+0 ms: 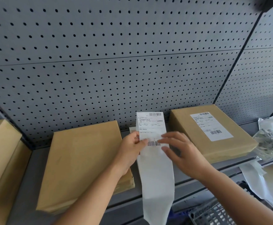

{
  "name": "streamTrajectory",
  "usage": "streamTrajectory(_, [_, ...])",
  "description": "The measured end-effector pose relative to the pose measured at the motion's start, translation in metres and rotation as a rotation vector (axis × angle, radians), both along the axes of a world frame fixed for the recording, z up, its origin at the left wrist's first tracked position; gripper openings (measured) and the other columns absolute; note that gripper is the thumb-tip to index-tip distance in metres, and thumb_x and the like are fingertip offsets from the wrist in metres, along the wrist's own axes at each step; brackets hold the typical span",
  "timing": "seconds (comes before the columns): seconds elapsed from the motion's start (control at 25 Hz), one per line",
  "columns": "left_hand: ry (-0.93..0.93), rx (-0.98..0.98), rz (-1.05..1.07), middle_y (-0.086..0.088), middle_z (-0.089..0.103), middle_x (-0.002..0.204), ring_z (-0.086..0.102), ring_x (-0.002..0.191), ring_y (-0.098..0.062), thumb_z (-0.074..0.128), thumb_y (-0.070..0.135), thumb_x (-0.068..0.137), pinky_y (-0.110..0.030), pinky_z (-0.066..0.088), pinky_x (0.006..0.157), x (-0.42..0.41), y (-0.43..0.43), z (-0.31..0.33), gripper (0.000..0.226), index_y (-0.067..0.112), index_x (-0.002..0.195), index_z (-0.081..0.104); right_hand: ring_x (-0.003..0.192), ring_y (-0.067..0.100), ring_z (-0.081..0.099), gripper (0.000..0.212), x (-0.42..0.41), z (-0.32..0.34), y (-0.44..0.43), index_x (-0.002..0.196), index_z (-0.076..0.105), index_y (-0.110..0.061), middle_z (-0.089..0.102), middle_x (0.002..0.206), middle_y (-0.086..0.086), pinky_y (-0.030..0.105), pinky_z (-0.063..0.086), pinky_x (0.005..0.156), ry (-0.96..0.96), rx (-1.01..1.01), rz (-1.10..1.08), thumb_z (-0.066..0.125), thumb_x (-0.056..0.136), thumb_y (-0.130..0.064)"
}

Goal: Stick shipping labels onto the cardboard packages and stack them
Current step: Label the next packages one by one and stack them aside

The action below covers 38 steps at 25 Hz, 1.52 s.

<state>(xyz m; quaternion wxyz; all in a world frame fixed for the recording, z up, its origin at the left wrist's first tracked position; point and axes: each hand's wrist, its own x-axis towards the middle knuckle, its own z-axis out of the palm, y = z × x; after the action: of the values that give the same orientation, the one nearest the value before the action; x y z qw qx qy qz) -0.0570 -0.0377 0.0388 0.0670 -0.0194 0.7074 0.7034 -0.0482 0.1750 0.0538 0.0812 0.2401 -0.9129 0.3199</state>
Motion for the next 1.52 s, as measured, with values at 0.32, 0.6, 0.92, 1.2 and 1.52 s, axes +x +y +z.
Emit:
streamTrajectory(0.32, [0.063,0.011,-0.113,0.001,0.078,0.116,0.073,0.107,-0.01,0.065,-0.002,0.096,-0.023,0.056,0.093,0.004,-0.003,0.001,0.03,0.015,0.121,0.069,0.105,-0.004,0.057,0.048,-0.049,0.025,-0.033,0.142,0.047,-0.035,0.043,0.129,-0.01,0.006,0.047,0.073,-0.258,-0.433,-0.302,0.062,0.098,-0.026])
streamTrajectory(0.6, [0.047,0.076,-0.166,0.001,0.079,0.113,0.073,0.106,-0.011,0.065,-0.006,0.094,-0.027,0.057,0.093,0.005,-0.005,0.002,0.033,0.018,0.116,0.07,0.084,0.014,0.064,0.039,-0.051,0.022,-0.032,0.127,0.064,-0.027,0.067,0.114,-0.003,0.025,0.057,0.072,-0.35,-0.583,-0.294,0.066,0.093,-0.008])
streamTrajectory(0.92, [-0.06,0.394,-0.016,-0.018,0.076,0.114,0.072,0.098,-0.021,0.047,0.029,0.108,-0.033,0.058,0.083,-0.003,-0.015,0.006,0.038,0.003,0.117,0.073,0.08,0.015,0.064,0.029,-0.031,0.018,-0.024,0.102,0.071,-0.028,0.066,0.1,0.001,0.021,0.052,0.074,-0.296,-0.414,-0.163,0.064,0.093,-0.002])
streamTrajectory(1.2, [-0.08,0.406,0.025,-0.017,0.078,0.098,0.073,0.085,-0.019,0.054,0.019,0.105,-0.024,0.057,0.072,-0.004,-0.014,0.005,0.031,-0.003,0.104,0.075,0.107,0.02,0.048,0.017,-0.026,0.013,-0.036,0.102,0.074,-0.03,0.063,0.098,-0.014,0.041,0.039,0.09,0.334,0.17,-0.191,0.073,0.086,-0.037])
streamTrajectory(1.52, [-0.074,0.421,0.054,-0.013,0.077,0.087,0.071,0.077,-0.02,0.057,0.018,0.103,-0.031,0.059,0.072,-0.004,-0.016,0.004,0.025,0.002,0.098,0.076,0.092,0.019,0.053,0.015,-0.029,0.009,-0.058,0.104,0.07,-0.021,0.062,0.099,-0.007,0.039,0.05,0.083,0.272,0.086,-0.075,0.072,0.09,-0.021])
